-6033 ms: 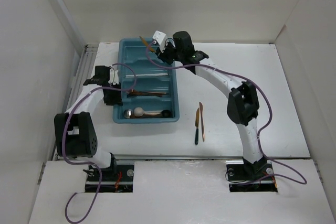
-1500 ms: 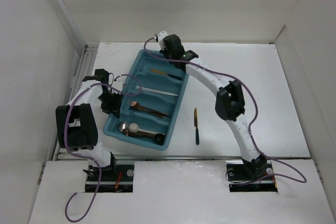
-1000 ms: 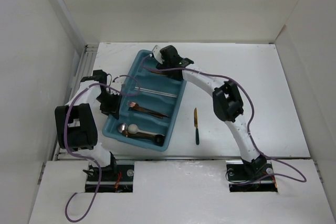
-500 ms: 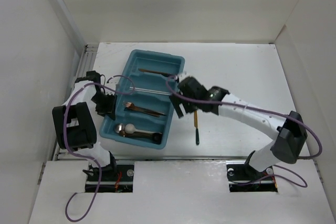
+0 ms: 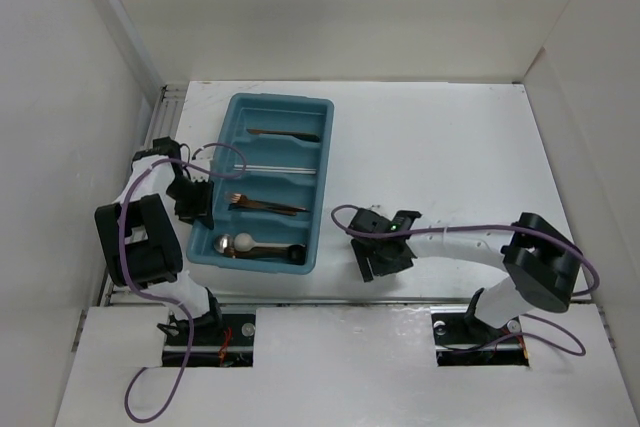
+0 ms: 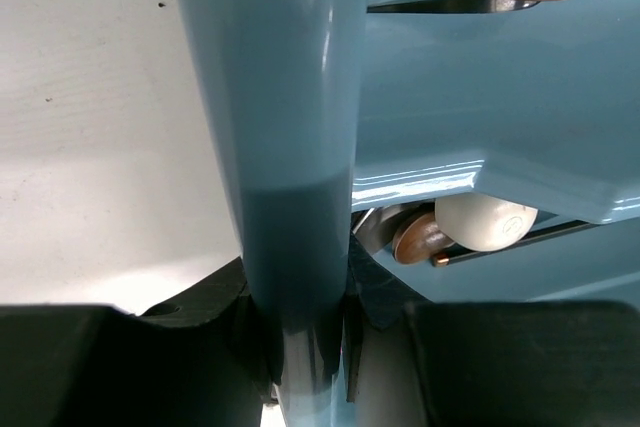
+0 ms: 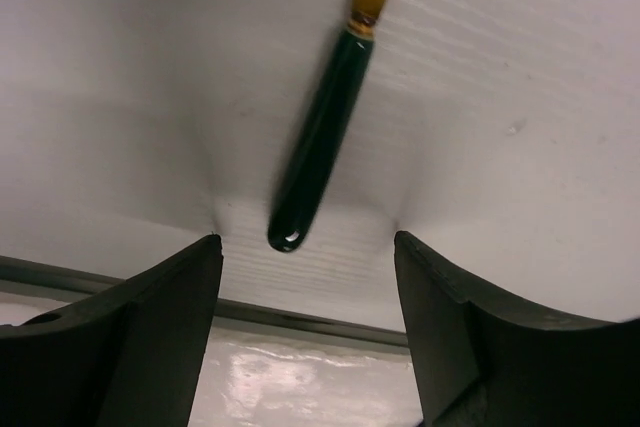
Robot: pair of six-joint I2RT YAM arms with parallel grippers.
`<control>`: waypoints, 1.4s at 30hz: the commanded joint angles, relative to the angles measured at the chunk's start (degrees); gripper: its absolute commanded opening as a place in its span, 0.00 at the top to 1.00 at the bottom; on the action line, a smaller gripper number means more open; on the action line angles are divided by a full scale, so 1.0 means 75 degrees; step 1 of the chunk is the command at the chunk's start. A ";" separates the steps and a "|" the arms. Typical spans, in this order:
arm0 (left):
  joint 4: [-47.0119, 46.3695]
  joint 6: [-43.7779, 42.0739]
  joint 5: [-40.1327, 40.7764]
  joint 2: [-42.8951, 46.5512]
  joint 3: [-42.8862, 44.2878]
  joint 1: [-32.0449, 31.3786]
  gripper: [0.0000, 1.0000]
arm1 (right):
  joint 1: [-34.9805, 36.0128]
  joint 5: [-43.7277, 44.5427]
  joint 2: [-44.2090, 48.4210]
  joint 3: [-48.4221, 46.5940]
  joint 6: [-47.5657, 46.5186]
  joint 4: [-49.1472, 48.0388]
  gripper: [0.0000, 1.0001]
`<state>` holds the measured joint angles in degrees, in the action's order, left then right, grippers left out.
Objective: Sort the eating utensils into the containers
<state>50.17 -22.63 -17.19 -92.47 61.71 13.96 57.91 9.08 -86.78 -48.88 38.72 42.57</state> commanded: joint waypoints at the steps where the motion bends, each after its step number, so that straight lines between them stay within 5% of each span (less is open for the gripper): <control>1: 0.0119 0.0123 0.0745 0.0036 -0.0446 0.0155 1.00 | 0.0048 0.0125 -0.0064 -0.0068 0.0393 -0.0893 0.26; 12: 0.0189 0.0041 0.0886 0.0423 -0.0904 0.0155 1.00 | -0.0232 0.0464 -0.0991 -0.0163 0.0251 -0.1504 0.37; 15: 0.0189 0.0041 0.0955 0.0505 -0.1114 0.0155 1.00 | -0.0350 0.0465 -0.1061 -0.0162 0.0147 -0.1596 0.53; 20: 0.0189 0.0041 0.1026 0.0644 -0.1291 0.0155 1.00 | -0.0421 0.0675 -0.1342 -0.0664 0.0006 -0.1179 1.00; 32: 0.0119 -0.0029 0.0956 0.0868 -0.1291 0.0155 1.00 | -0.2458 0.2808 -0.2477 -0.6754 -0.4609 -0.1162 1.00; 36: 0.0049 -0.0029 0.0956 0.0868 -0.1291 0.0155 1.00 | -0.2566 0.2123 -0.4245 -0.9995 -0.7113 -0.2635 1.00; 38: -0.0021 -0.0029 0.0956 0.0868 -0.1291 0.0155 1.00 | -0.2449 0.1592 -0.5518 -1.0834 -0.8831 -0.3072 1.00; 42: -0.0022 -0.0029 0.0956 0.0868 -0.1221 0.0155 1.00 | -0.2203 0.0959 -0.6826 -1.1904 -0.9953 -0.3647 1.00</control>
<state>46.83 -21.12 -15.84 -85.60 54.81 14.74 38.26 22.11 -130.91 -136.38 -21.15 18.55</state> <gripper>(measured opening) 0.218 0.182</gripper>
